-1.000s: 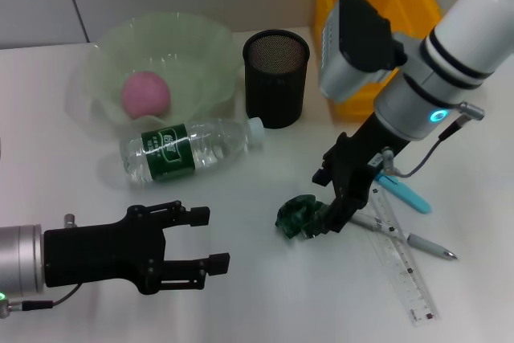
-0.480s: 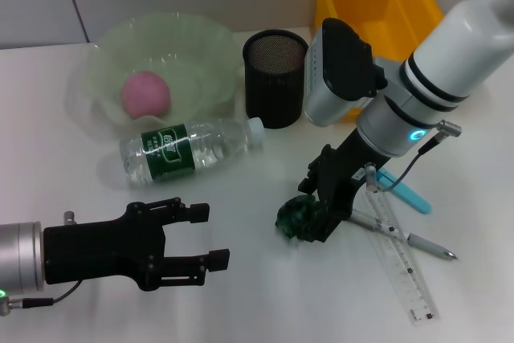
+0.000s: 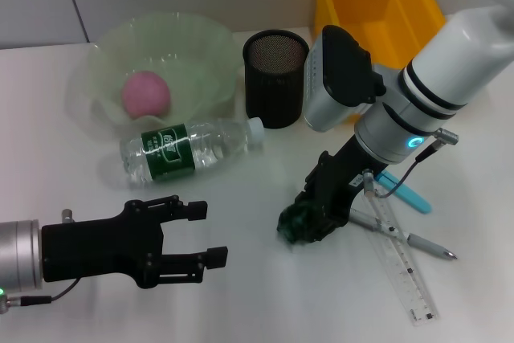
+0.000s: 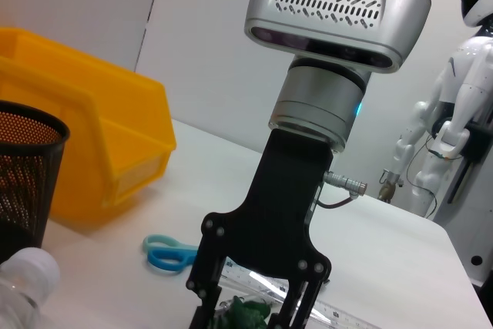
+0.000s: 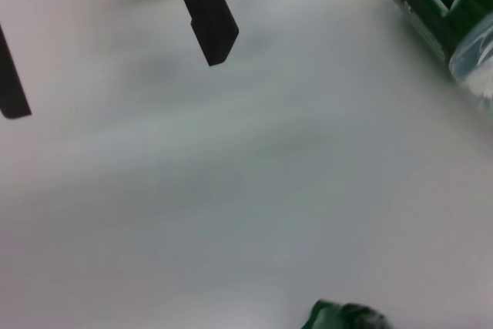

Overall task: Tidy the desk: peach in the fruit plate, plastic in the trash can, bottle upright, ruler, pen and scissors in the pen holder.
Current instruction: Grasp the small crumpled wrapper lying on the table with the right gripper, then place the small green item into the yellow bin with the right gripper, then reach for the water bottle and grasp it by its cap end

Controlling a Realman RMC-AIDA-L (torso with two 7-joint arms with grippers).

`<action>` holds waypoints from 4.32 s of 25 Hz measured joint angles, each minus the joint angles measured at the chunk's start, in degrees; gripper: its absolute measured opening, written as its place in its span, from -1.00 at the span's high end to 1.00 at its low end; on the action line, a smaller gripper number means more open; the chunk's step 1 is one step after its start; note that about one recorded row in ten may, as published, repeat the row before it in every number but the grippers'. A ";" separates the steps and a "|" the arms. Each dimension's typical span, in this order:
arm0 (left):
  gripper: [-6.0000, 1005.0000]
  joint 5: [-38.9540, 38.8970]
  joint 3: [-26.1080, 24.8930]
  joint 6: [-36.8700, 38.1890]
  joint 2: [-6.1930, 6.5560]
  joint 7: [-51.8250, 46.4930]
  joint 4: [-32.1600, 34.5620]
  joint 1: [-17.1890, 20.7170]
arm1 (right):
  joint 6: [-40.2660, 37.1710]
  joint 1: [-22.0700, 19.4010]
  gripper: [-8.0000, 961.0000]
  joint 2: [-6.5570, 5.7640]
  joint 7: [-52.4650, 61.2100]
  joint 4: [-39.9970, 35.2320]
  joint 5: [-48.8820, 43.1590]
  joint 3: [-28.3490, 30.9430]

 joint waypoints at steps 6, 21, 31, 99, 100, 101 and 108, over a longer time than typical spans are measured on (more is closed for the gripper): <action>-0.66 0.00 -0.07 -0.05 0.10 0.11 0.11 -0.22 | 0.08 -0.12 -0.05 -0.07 0.62 -0.38 0.06 -0.02; -0.66 -0.06 -0.08 -0.40 -0.05 0.13 0.15 -0.79 | -11.94 -7.71 0.53 -1.29 -1.91 -14.50 9.44 20.52; -0.66 -0.09 -0.07 -0.89 -0.14 0.14 0.01 -1.37 | -2.04 -15.04 0.53 -2.28 -12.25 -12.88 31.92 34.99; -0.66 0.30 0.03 -1.14 0.08 -1.96 0.46 -3.76 | -21.34 -17.77 -0.62 -9.89 -19.88 4.31 16.59 31.00; -0.66 0.33 0.10 -1.07 0.08 -2.03 0.71 -3.85 | -21.01 -17.93 -0.62 -9.77 -19.88 4.12 16.54 31.07; -0.66 0.32 0.28 -0.89 0.10 -2.44 1.64 -4.39 | -20.62 -18.10 -0.62 -9.69 -19.89 3.97 16.51 31.14; -0.66 6.82 0.97 -2.08 0.17 -9.08 13.36 -11.00 | -18.96 -18.89 -0.62 -9.54 -19.74 4.16 16.37 31.22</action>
